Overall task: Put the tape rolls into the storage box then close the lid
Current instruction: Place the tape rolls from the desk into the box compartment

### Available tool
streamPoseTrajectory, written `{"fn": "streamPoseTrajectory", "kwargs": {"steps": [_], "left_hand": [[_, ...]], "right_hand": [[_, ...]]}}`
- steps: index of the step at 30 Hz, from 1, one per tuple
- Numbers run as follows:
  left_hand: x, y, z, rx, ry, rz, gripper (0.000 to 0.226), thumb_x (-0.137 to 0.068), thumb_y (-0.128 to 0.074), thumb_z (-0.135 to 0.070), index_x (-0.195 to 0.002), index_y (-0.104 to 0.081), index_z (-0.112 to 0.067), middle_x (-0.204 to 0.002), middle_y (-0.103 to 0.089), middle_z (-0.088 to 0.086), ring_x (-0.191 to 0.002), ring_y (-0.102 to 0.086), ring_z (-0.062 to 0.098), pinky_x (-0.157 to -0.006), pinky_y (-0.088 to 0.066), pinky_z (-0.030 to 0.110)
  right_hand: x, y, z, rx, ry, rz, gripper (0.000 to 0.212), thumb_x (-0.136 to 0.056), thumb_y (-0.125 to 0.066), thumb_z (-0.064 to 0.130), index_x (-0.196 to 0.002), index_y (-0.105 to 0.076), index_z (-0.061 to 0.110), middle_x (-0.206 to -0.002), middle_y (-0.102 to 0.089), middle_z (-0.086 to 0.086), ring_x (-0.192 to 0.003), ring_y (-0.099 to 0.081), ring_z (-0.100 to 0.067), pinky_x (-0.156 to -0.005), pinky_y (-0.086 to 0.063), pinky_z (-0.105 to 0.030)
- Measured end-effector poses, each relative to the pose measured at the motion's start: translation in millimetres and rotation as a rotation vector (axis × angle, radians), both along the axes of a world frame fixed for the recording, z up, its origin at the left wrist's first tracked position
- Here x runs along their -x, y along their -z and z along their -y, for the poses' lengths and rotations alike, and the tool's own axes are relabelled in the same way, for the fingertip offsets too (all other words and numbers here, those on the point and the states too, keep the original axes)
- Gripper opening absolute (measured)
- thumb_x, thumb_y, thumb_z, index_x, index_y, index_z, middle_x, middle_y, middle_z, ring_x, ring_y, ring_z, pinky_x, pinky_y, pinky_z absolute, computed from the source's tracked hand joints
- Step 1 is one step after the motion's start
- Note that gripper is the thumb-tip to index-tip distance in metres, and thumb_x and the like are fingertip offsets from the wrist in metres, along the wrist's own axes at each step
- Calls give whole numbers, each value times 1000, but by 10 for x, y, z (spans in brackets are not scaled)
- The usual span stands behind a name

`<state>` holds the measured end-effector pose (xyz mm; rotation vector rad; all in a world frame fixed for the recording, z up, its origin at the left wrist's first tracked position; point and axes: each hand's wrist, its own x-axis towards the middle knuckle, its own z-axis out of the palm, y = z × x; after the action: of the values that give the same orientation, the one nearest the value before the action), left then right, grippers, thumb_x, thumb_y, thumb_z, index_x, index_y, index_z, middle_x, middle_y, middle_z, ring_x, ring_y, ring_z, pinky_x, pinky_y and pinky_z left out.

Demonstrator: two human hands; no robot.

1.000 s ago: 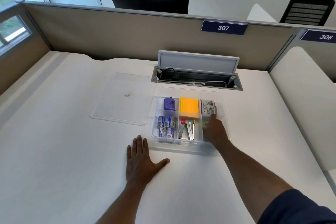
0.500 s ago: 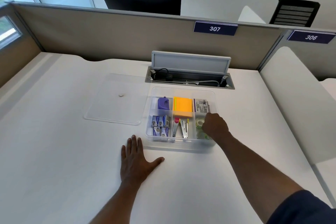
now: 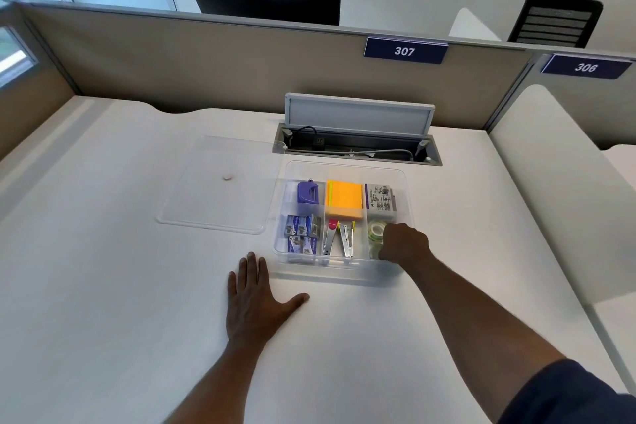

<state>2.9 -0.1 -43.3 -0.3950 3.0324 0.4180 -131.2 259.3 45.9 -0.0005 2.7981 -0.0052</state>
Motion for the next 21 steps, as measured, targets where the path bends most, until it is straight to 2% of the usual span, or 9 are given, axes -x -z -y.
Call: {"fn": "streamPoseTrajectory", "kwargs": {"steps": [4,7,14,18,21], "left_hand": [[-2,0,-3,-9,4,-6,128,-61,-23,-98,-152,-15,-9,-163,-4,11,-150,1,24,-122,-2,45],[5,1,3,-1,3,-4,128,-61,-22,-98,-152,-15,-9,-163,-4,10,-150,1,23,-122,-3,45],[1,14,1,-4,2,-13,128,-61,-23,-98,-152,-16,-9,-163,-6,10,-150,-1,23,-122,-2,44],[3,22,-2,-7,-2,-15,128,-61,-25,-98,-152,-18,-9,-163,-7,10,-150,-2,23,-122,-3,44],[4,24,1,-7,0,-13,127,-61,-25,-98,-152,-16,-10,-163,-5,10,-150,0,23,-122,-2,44]], "right_hand": [[30,-32,33,84,41,-17,52,-68,-75,40,-108,-61,10,-106,-68,-8,-97,-67,-28,-74,-46,-31],[28,-14,52,130,50,-27,57,-68,-74,50,-106,-61,10,-105,-68,-9,-95,-67,-29,-74,-47,-31],[33,62,49,275,136,6,52,-75,-72,38,-111,-59,2,-112,-68,-18,-100,-65,-33,-76,-48,-30],[39,97,27,353,217,36,57,-82,-67,42,-119,-55,0,-122,-63,-21,-112,-60,-35,-90,-48,-34],[38,106,38,380,249,49,57,-85,-65,41,-120,-54,-2,-124,-62,-22,-115,-58,-35,-92,-47,-34]]}}
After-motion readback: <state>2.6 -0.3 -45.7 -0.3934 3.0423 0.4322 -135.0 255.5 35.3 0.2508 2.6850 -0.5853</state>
